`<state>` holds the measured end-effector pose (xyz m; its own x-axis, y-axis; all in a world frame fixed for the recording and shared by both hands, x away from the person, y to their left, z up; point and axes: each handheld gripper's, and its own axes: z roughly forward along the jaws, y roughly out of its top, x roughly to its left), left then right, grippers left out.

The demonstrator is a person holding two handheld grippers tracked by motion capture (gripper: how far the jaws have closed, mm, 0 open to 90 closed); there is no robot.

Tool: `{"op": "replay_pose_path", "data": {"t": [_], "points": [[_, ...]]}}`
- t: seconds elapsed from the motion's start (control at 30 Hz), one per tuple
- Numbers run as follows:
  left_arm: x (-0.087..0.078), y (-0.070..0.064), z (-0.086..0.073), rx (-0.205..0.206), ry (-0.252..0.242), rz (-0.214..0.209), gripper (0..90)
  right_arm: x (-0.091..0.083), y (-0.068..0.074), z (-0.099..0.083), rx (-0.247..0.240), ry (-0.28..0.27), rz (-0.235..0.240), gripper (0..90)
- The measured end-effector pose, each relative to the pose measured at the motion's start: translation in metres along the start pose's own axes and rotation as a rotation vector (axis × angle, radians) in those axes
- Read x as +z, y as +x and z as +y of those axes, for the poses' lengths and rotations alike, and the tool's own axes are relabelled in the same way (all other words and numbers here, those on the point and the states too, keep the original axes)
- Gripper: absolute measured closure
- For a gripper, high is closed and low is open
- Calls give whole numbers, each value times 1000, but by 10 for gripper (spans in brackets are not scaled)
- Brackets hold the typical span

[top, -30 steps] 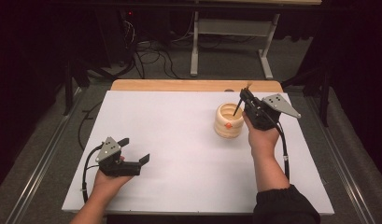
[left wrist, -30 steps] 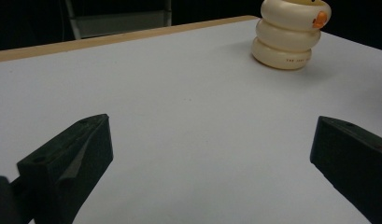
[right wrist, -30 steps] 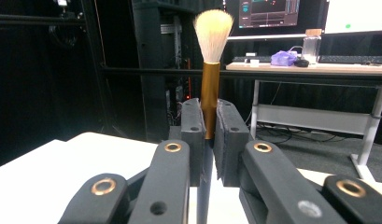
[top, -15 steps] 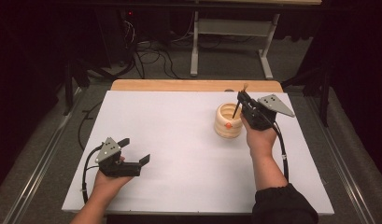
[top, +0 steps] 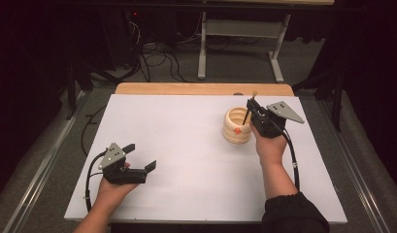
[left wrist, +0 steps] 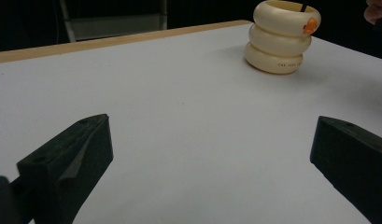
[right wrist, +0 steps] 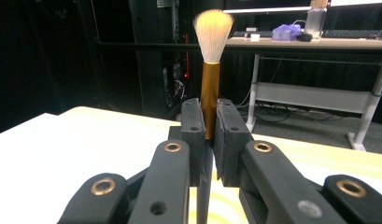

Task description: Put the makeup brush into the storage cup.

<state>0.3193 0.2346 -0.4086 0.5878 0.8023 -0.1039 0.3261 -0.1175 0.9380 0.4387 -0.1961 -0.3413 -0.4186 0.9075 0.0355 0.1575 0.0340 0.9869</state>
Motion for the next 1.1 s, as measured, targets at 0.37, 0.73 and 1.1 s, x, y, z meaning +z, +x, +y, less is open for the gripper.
{"op": "replay_pose_path", "data": {"t": [0.37,0.73,1.1], "points": [[0,0,0,5,4,-2,0,2,0,-12,5,30,8,858],[1,0,0,4,7,-4,0,5,1,-21,9,59,17,856],[1,0,0,6,9,-7,0,13,0,-25,12,88,18,844]]}}
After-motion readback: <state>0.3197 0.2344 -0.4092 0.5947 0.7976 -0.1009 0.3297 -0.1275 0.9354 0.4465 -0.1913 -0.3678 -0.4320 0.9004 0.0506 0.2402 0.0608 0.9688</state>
